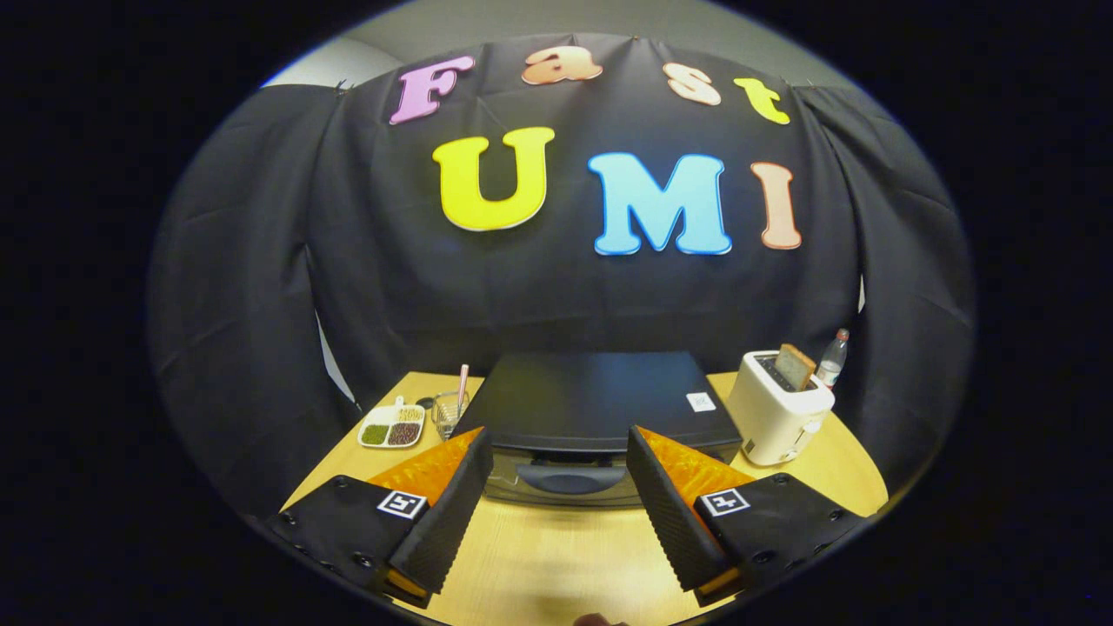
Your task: Open the toaster oven, put the food inside, and close the toaster oven door.
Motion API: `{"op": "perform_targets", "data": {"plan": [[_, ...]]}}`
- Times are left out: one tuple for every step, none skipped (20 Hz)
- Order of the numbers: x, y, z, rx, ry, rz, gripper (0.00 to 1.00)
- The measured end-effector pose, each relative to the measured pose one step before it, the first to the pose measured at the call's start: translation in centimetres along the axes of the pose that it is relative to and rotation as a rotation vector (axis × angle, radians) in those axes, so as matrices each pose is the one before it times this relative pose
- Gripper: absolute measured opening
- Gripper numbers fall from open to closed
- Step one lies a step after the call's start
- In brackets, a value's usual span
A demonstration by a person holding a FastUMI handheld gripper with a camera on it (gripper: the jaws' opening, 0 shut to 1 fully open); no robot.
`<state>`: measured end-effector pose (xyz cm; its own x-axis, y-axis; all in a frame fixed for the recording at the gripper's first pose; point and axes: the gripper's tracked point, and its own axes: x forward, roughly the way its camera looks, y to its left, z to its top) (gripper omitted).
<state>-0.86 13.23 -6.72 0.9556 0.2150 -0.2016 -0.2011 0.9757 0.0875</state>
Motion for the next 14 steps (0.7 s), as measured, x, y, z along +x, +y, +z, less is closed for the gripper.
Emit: {"op": "perform_targets", "data": {"plan": [[-1.013,-1.474,1.521,-0.01210,-0.03094,-0.01892,0.98],[-0.759,-1.388,1.392,-0.01717,-0.03639,-0.01582,0.99],[-0.745,-1.689,0.881,-0.01323,-0.02785,-0.02040,0.98],[-0.665,-1.691,0.806,-0.00767,-0.02109,-0.01656,0.98],[-0.619,-1.537,0.639,-0.00432,-0.02058,-0.01557,0.98],[-0.897,-1.480,0.739,0.01047,-0.02391,-0.02088,0.98],[-0.708,-1.040,0.939,0.01868,-0.04044,-0.01724,0.98],[-0.632,-1.111,0.845,0.01604,-0.03790,-0.02046,0.98],[-0.578,-1.428,0.133,0.01362,-0.01869,-0.02590,0.98],[-0.627,-1.051,-0.133,0.00707,-0.00801,-0.01547,0.98],[-0.582,-0.762,-0.790,-0.00260,0.01266,-0.01477,0.98],[-0.475,-0.983,-0.889,-0.01122,0.01992,-0.01732,0.98],[-0.416,-0.915,-0.737,-0.01334,0.01988,-0.01203,0.98],[-0.373,-0.527,-0.369,-0.01274,0.01411,-0.00963,0.98]]}}
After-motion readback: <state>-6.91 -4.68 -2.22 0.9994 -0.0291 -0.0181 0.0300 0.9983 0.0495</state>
